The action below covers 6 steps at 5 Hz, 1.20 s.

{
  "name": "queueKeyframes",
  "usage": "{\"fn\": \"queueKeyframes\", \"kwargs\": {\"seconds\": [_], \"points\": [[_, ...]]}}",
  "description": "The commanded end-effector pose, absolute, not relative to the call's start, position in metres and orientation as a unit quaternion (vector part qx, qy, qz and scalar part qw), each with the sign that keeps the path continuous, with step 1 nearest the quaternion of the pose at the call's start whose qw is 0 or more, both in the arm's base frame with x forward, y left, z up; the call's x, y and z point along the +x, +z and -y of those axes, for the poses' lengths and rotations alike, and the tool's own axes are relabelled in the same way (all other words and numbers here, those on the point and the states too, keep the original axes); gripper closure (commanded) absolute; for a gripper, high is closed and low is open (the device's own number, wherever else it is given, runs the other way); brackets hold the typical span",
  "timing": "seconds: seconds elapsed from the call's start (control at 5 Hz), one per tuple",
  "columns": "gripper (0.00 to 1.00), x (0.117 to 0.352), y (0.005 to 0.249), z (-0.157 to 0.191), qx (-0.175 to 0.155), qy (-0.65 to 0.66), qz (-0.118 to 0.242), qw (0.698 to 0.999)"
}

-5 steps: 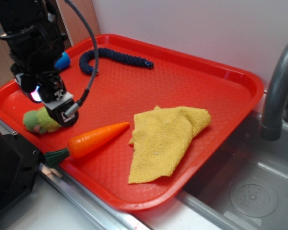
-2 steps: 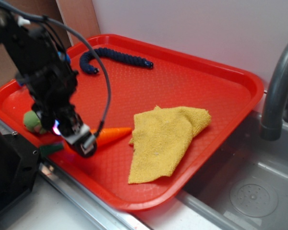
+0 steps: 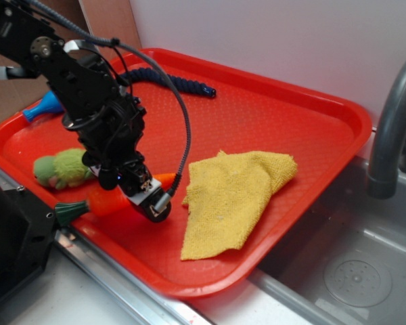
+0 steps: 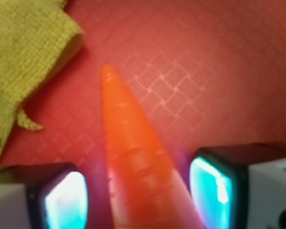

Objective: Grab the carrot.

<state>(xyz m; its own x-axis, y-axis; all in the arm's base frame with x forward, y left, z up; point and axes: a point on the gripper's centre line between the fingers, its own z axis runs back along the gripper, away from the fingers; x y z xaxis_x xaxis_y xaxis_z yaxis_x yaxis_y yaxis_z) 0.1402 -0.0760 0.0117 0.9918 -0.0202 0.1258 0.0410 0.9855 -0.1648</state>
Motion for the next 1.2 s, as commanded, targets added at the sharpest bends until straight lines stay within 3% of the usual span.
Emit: {"fn": "queueKeyframes", "kwargs": {"seconds": [0.0, 0.2, 0.4, 0.6, 0.8, 1.0], "points": [[1.0, 0.141, 0.076, 0.043, -0.051, -0.017, 0.026, 0.998], [1.0, 0.141, 0.126, 0.012, -0.048, 0.024, 0.001, 0.999], [1.0, 0.142, 0.153, -0.014, -0.04, 0.076, 0.005, 0.996], [1.0, 0.165, 0.169, -0.032, 0.013, 0.109, 0.058, 0.992], [1.0, 0.184, 0.195, -0.028, 0.04, 0.083, 0.106, 0.99], [1.0, 0.195, 0.204, -0.023, 0.04, 0.08, 0.103, 0.991]]}}
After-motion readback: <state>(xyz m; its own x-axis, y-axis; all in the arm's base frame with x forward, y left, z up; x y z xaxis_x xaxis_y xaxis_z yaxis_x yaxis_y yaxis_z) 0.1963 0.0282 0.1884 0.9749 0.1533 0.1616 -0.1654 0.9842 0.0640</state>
